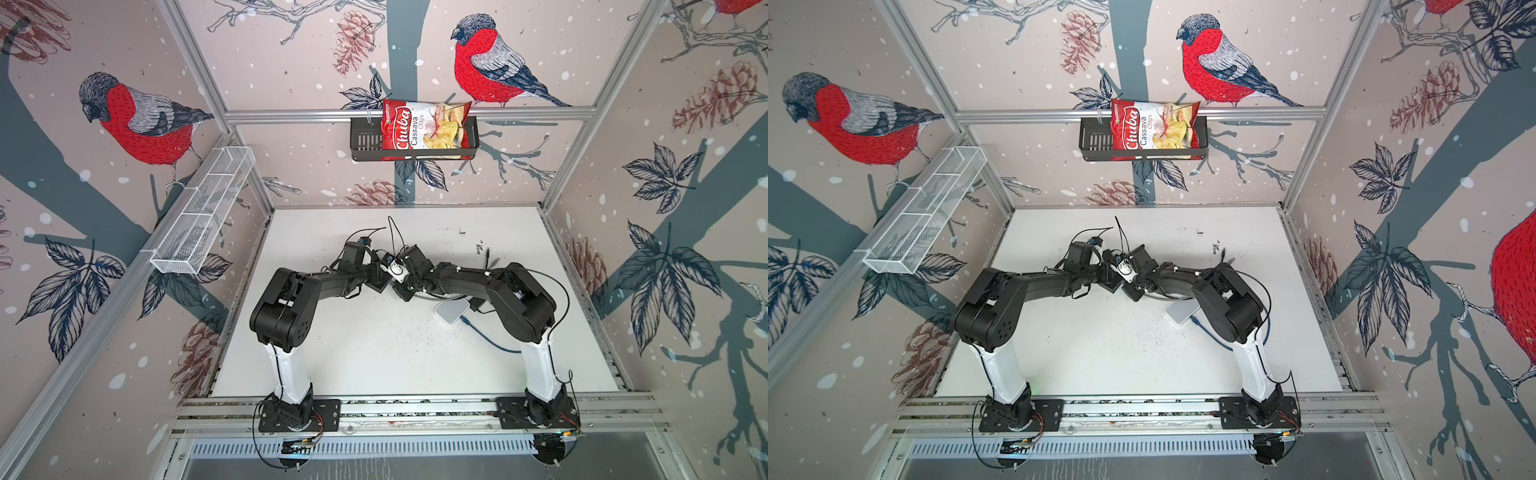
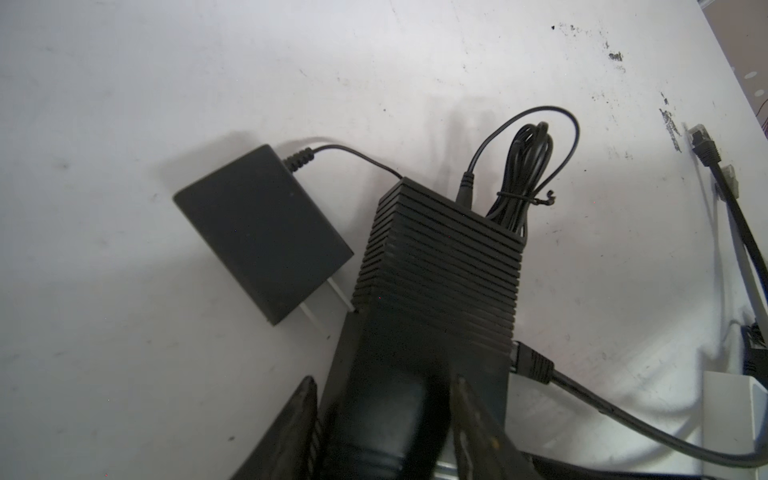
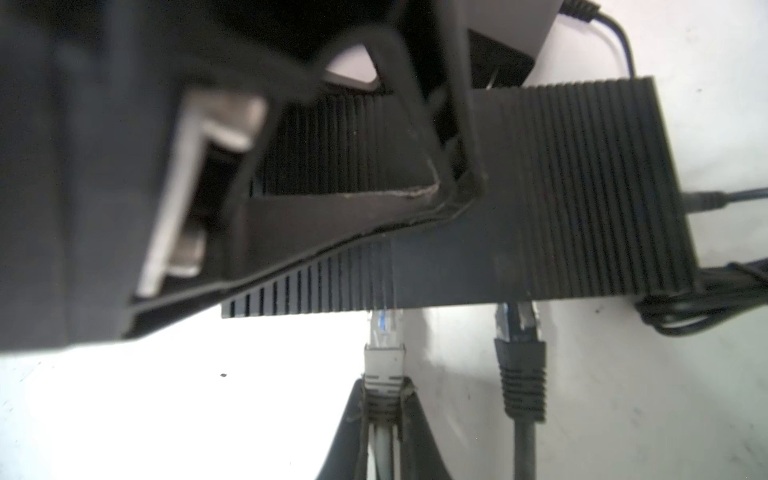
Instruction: Insert the plug into the switch port
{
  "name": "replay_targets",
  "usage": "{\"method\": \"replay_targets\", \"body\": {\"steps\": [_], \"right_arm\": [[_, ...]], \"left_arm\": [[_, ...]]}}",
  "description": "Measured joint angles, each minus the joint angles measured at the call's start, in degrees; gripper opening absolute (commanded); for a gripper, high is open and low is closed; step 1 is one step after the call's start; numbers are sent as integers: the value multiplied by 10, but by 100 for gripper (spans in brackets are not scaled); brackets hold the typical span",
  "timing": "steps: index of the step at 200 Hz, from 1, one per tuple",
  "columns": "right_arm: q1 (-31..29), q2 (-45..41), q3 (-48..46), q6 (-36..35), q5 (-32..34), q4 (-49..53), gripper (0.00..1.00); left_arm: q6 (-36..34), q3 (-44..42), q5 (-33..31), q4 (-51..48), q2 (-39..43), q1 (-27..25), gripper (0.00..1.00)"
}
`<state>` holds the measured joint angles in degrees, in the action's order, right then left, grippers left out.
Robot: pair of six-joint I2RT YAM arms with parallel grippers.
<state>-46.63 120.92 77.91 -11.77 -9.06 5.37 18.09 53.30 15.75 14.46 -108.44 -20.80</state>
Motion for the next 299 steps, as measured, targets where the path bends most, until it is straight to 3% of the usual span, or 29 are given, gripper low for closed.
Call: {"method": "replay_targets", "body": {"steps": [38,143,214,224,225,227,228,231,299], "right_arm": [[1,10,16,2,1,10,14],[13,-7,-27,2,-26,-49,28],[23,-16,-32,-15,-51,-70,34],[27,-20,-34,-15,-52,-83,48],[28,-20,-34,-16,-52,-85,53],[29,-21,-35,-16,-52,-87,85],[29,-22,-35,-15,-52,-88,93],[31,-24,-37,-15,-52,-92,100],[51,-59,-66,-20,-59,-122,99]], "left_arm": [[4,-5,-7,17,-2,0,49],[7,13,24,-17,2,-10,56],[17,27,63,-118,33,17,73],[24,27,66,-134,40,22,77],[25,27,66,-136,41,23,77],[26,27,66,-138,42,23,77],[26,27,66,-139,43,23,78],[26,27,66,-142,45,25,79],[30,33,64,-173,70,40,86]]}}
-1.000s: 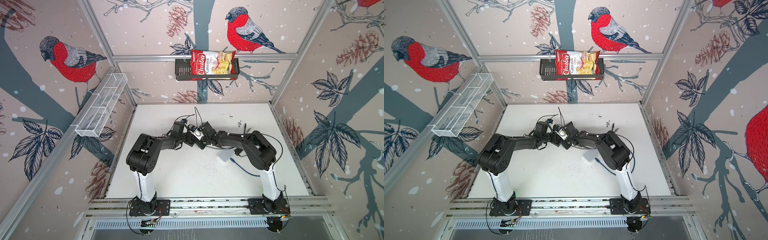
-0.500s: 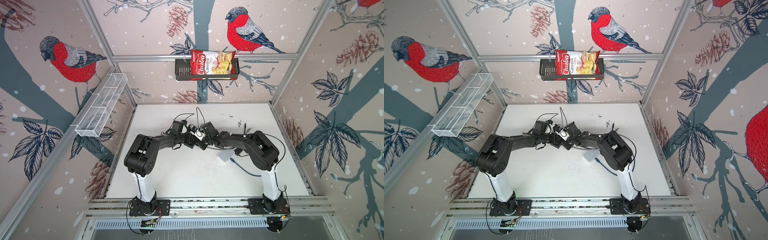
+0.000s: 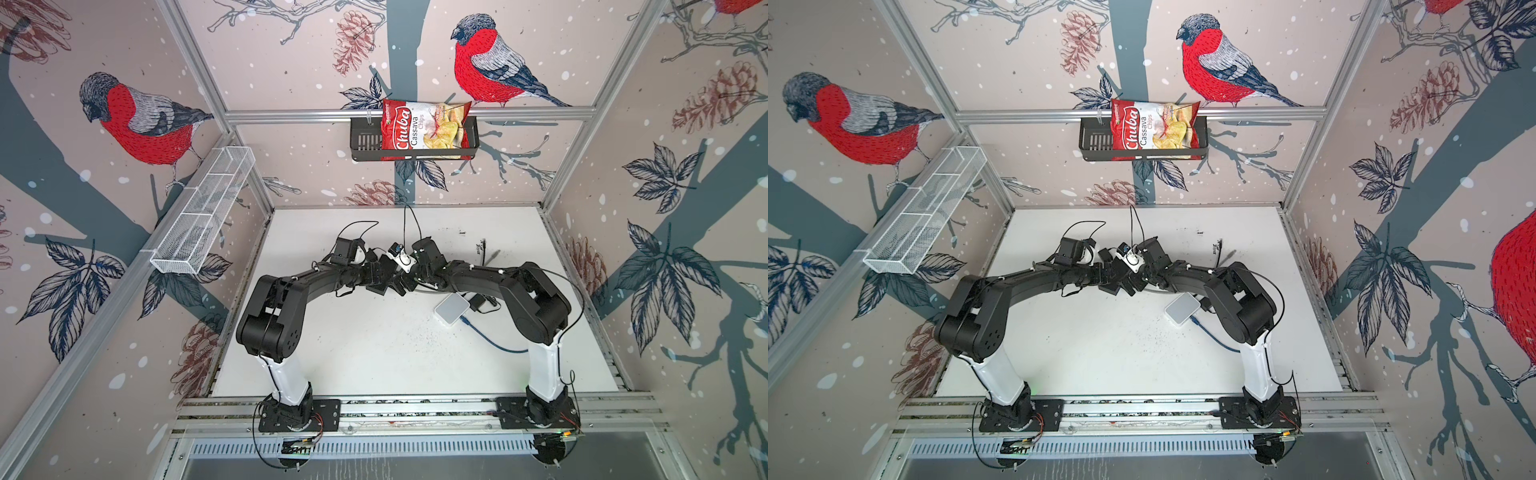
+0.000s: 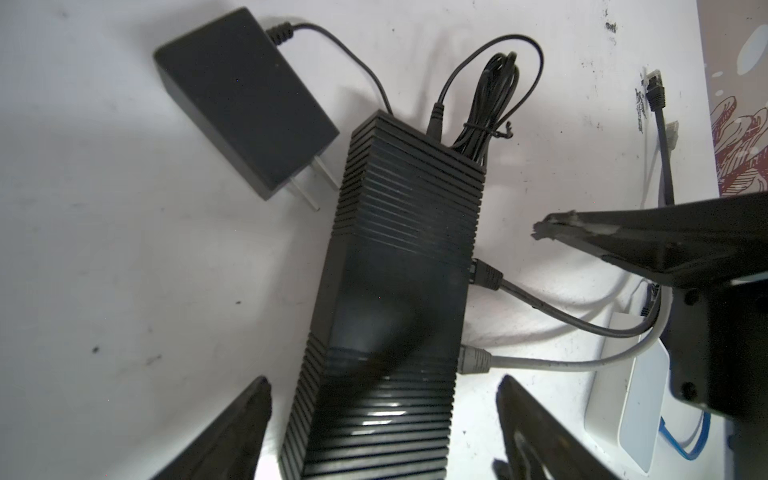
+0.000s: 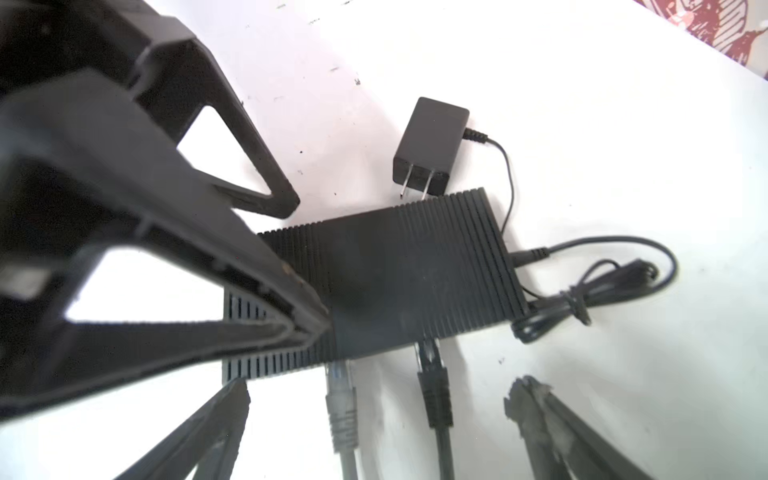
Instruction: Insert the plug into the switch port
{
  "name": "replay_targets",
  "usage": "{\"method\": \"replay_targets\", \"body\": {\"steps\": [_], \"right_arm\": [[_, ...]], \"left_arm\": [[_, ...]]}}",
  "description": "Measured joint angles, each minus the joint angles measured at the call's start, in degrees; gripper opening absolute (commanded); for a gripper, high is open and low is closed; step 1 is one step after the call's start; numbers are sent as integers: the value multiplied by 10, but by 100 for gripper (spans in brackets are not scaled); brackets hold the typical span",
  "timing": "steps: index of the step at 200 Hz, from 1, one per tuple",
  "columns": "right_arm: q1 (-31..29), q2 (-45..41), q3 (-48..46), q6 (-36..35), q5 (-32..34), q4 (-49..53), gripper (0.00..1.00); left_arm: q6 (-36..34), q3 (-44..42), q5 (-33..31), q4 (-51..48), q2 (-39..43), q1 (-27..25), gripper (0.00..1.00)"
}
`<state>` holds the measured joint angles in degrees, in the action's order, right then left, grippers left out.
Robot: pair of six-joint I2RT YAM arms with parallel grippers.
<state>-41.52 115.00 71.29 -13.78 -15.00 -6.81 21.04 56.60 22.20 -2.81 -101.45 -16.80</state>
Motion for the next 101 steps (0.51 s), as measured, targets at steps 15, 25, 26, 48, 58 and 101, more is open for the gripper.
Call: {"method": "replay_targets", "body": {"steps": [15,25,26,48,58,101], "right_arm": [[8,-15,-12,0,0,-2,99],[15,-29,-22,2,0,-5,99],[16,-31,-24,2,0,-5,99],[36,-70,-54,7,0,-19,99],[48,-91,-68,18,3,-26,99],[113,-191,-148,50,46,-52,99]], "left_arm": [[1,0,-3,-1,8,2,89],[1,0,-4,0,17,4,96],[1,0,-4,0,17,4,96],[2,-3,-11,3,45,9,96],[1,-6,-16,8,60,11,96],[2,-52,-83,22,146,29,96]]}}
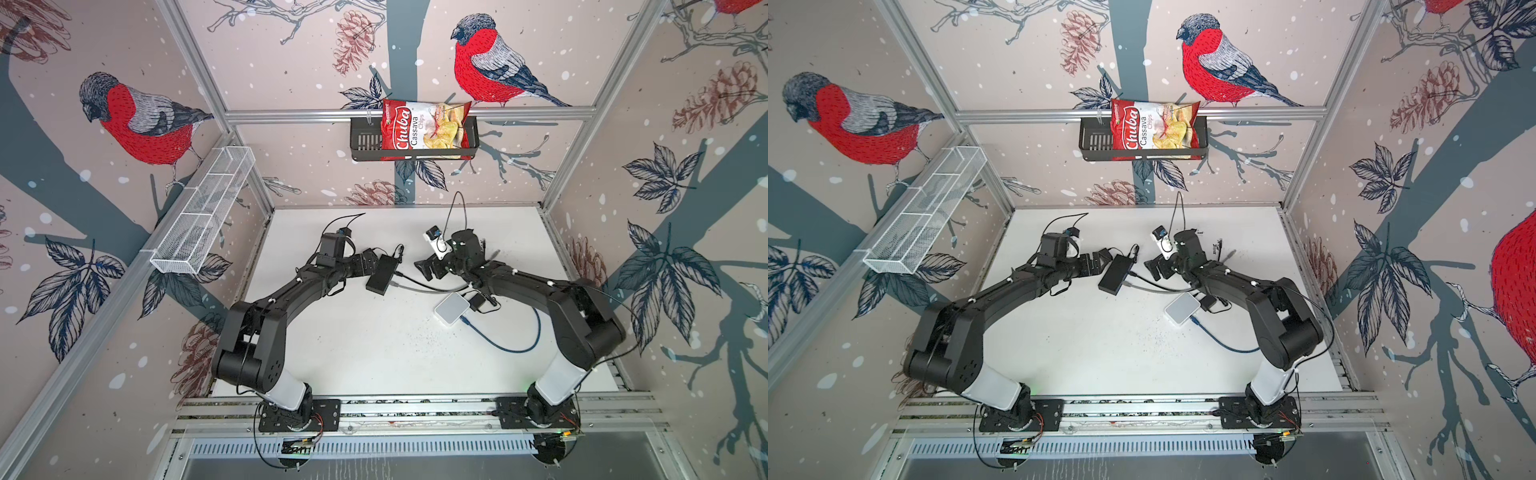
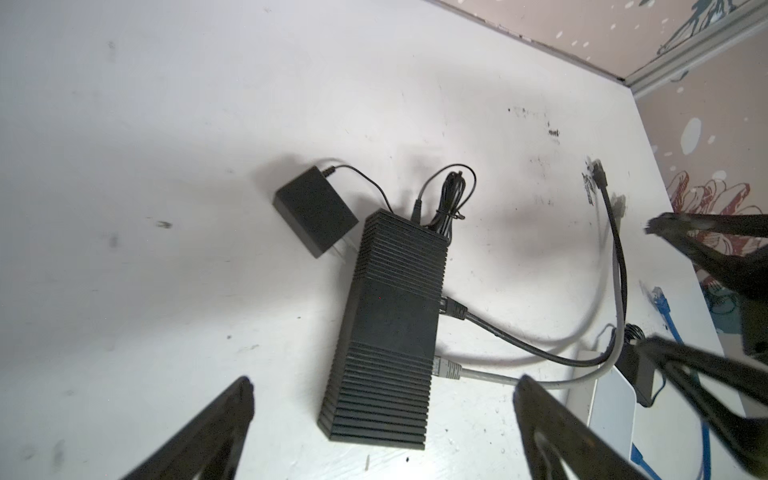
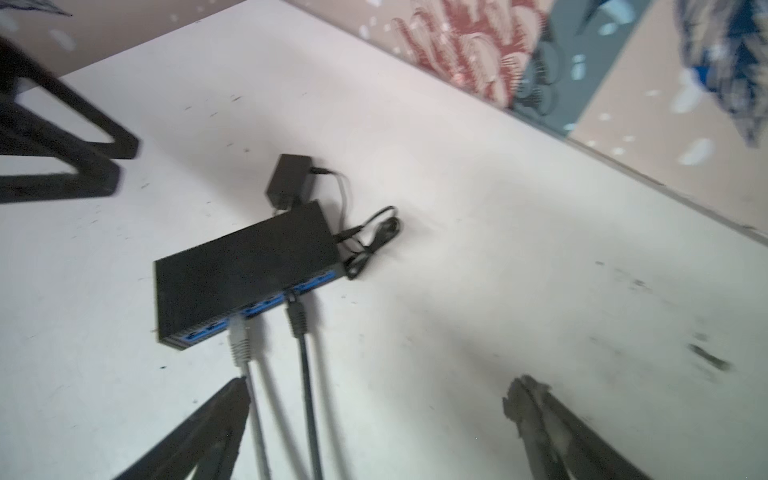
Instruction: Insert the plug into the switch port
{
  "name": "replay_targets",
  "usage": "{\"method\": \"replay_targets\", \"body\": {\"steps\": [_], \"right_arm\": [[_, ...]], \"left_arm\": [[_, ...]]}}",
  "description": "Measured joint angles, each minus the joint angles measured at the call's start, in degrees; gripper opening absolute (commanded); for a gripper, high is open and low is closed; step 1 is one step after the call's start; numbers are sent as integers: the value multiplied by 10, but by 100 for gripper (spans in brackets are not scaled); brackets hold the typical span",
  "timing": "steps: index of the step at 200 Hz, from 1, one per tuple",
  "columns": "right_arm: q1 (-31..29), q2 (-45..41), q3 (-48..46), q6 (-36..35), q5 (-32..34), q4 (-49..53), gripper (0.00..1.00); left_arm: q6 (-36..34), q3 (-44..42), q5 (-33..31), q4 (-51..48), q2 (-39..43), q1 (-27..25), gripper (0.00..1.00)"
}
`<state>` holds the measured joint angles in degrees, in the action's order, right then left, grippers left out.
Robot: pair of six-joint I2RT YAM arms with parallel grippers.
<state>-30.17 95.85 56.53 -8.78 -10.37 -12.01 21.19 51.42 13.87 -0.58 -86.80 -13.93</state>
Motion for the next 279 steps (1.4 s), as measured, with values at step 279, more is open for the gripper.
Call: {"method": "replay_targets", "body": {"steps": [279], "right_arm": [[303,-143,-475,76,23,-520,99]], "left_arm": [[-170,-425,-214,717,5,139,96]]}}
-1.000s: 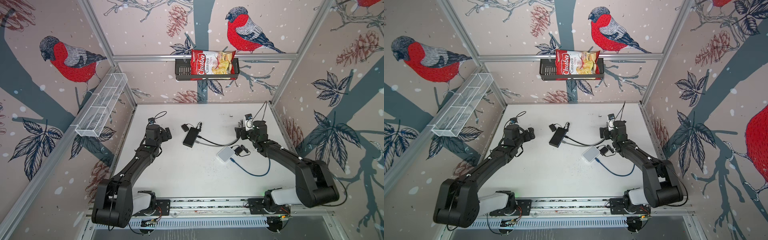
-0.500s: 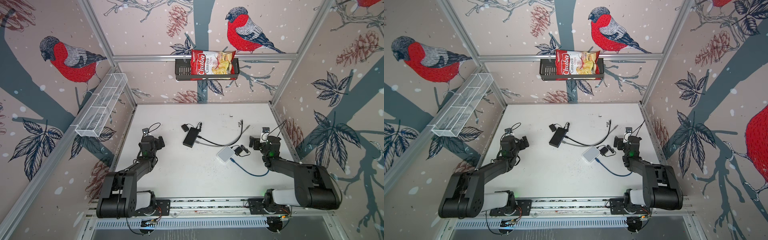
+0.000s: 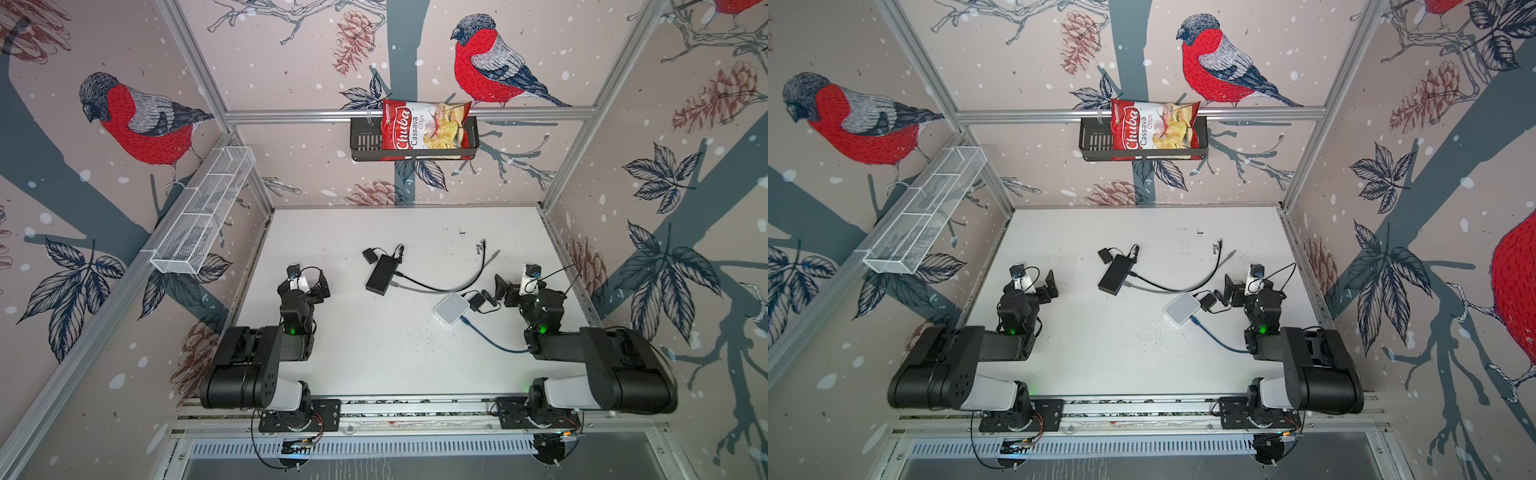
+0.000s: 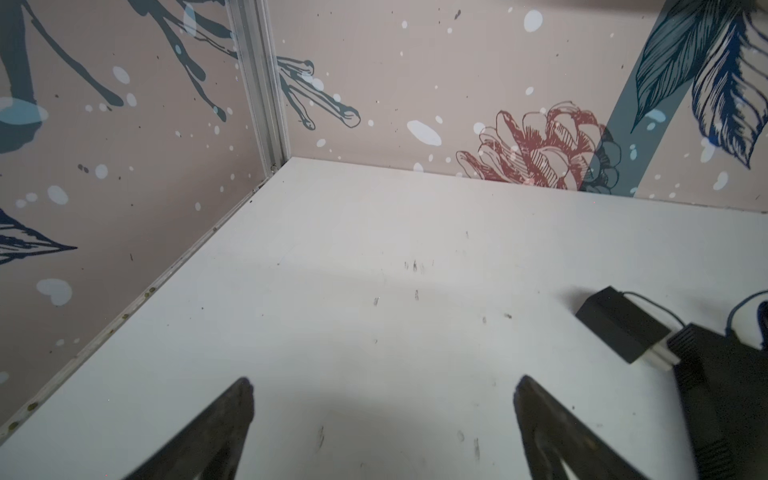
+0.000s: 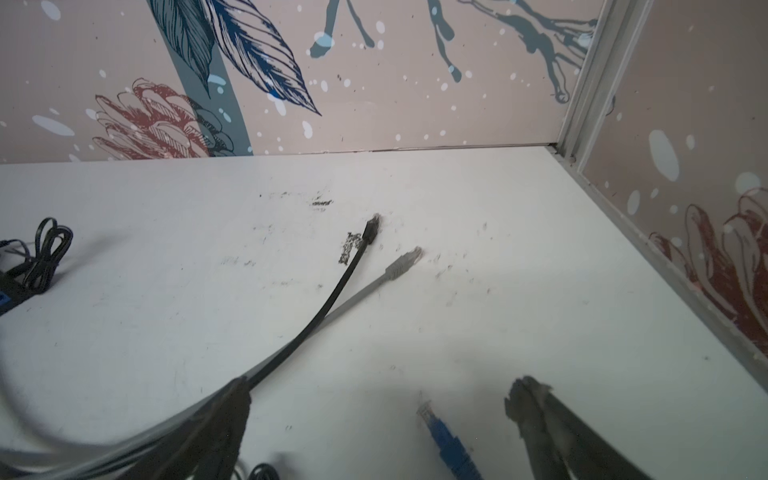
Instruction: Insert the plug into the switch port
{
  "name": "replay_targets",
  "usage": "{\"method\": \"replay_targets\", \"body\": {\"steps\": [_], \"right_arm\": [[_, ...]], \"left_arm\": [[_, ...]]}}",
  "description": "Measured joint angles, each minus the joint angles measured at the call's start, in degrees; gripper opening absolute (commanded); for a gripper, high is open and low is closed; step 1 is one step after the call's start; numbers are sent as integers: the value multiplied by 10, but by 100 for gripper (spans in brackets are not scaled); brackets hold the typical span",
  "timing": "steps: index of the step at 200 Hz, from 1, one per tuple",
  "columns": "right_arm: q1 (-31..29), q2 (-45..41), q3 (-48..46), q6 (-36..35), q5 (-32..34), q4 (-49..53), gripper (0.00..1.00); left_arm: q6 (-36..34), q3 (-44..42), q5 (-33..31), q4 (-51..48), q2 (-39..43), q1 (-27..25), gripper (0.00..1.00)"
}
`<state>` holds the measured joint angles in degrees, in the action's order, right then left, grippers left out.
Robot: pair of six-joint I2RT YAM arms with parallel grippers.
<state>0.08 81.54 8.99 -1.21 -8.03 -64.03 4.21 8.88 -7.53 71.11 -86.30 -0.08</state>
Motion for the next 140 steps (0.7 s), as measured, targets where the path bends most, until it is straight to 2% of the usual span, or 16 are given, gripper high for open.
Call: {"method": "replay_targets", "body": {"steps": [10,29,78,140], "right_arm": [[0,10,7,0,2,-15,99],[3,40,12,3,12,-55,100],[1,45,43,36,95,-41,99],[-12,44,43,44,130,-40,99]], "left_arm": [[-2,-10,1,27,-23,0,96],[-7,-3,-1,37,-15,0,96],[-12,24,-19,47,-27,-3,96],[-12,24,-22,47,-28,-3,96]]}}
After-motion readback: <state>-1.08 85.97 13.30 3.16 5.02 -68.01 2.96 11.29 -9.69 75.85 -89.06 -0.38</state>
